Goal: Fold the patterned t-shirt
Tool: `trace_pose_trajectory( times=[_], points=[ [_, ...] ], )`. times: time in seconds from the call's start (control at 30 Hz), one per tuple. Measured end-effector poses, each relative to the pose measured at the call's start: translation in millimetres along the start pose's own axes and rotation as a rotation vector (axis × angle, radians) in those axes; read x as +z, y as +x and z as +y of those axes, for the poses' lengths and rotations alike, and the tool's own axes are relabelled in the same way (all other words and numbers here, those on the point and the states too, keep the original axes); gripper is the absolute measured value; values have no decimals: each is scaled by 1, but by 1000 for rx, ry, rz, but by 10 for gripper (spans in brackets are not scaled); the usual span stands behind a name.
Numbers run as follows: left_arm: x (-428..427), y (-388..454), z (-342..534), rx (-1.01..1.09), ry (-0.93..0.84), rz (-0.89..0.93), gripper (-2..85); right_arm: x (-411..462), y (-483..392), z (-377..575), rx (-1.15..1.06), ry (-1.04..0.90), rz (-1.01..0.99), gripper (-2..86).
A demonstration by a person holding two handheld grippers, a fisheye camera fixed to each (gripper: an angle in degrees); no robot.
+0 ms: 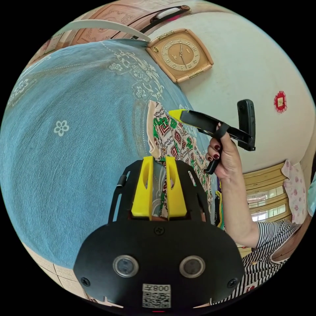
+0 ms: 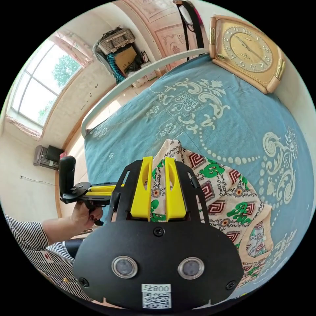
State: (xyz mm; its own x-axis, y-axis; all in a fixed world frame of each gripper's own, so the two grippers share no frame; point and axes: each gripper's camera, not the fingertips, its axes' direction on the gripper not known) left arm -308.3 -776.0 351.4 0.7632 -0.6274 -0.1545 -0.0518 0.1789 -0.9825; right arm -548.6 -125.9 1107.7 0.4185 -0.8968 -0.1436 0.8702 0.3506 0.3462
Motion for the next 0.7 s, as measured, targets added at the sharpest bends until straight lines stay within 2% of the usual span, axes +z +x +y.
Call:
trace_pose_trajectory(
  times=[0.2, 0.47, 0.57, 0.7],
  points=[
    [-4, -13, 11, 32, -4, 13, 55, 64, -13, -54, 6, -111, 140, 80],
    [-6, -15, 32, 33, 3, -9, 29, 95, -27, -86, -49, -127, 301, 51],
    [-10, -5, 42, 65, 22, -40, 26, 93, -16, -88, -41, -103, 275, 23],
    [-18, 21, 55, 172, 52, -93, 24, 59, 29, -73, 34, 26, 29, 13]
  ],
)
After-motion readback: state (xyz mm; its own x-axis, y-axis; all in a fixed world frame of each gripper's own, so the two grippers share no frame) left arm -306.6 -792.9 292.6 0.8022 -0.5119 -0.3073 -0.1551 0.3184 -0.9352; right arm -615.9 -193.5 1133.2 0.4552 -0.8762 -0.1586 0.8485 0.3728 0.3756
